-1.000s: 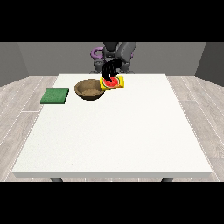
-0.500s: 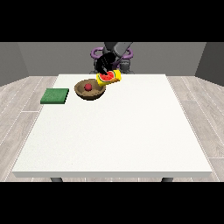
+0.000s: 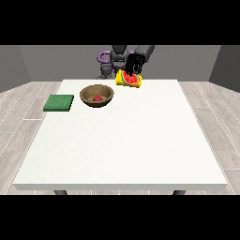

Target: Pick the cup and pour the ball into the bowl, then pick the bowl and place it on the pad

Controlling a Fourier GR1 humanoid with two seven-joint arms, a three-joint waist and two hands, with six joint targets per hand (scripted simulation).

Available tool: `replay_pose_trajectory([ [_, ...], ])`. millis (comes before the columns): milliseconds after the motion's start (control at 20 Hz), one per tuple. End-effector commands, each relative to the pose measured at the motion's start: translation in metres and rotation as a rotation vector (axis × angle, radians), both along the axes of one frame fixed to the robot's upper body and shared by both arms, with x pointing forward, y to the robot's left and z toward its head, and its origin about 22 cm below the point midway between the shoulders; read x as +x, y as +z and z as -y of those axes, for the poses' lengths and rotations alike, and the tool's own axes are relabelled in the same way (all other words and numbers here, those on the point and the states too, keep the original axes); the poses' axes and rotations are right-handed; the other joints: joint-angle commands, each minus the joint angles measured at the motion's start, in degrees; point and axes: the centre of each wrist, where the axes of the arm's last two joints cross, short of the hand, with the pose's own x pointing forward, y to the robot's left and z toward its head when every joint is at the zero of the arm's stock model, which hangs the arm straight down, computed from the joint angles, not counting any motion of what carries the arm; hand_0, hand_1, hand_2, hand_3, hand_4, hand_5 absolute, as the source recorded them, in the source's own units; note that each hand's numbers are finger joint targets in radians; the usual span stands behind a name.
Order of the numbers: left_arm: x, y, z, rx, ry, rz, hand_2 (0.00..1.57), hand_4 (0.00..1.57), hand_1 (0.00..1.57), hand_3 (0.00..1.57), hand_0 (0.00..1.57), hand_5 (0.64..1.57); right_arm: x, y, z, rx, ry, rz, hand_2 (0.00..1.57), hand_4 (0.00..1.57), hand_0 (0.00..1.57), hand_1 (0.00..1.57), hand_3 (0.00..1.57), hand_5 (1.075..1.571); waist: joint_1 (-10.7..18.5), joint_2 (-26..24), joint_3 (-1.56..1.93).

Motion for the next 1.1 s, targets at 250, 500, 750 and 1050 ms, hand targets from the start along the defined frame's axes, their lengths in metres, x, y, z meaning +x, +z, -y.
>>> replay_pose_trajectory([
  [250,-0.047,-0.047,-0.104,-0.454,0.084,0.108,1.57,1.31,1.55,1.57,1.55,1.549,-0.021,0.023,-0.001,-0.018,0.026,0.111,0.00,0.40,0.00,0.00,0.00,1.566,-1.1,6.9,-0.25],
  [500,-0.039,-0.021,-0.063,-0.927,-0.054,0.132,1.57,1.38,1.42,1.57,1.42,1.502,-0.023,0.014,-0.019,0.017,0.008,0.099,0.00,0.44,0.00,0.00,0.00,1.565,3.0,5.9,-0.92],
  [750,-0.038,-0.008,-0.053,-1.391,-0.226,0.129,0.87,0.48,0.81,0.35,0.81,1.566,-0.022,0.010,-0.033,0.057,-0.009,0.102,0.00,0.50,0.00,0.00,0.00,1.566,6.0,9.9,-0.91],
  [1050,-0.031,0.021,-0.155,-1.527,-0.483,0.227,0.00,0.00,0.00,0.00,0.00,1.559,-0.032,0.036,-0.067,0.009,-0.022,0.195,0.00,0.50,0.00,0.00,0.00,1.566,6.9,16.8,-0.08],
])
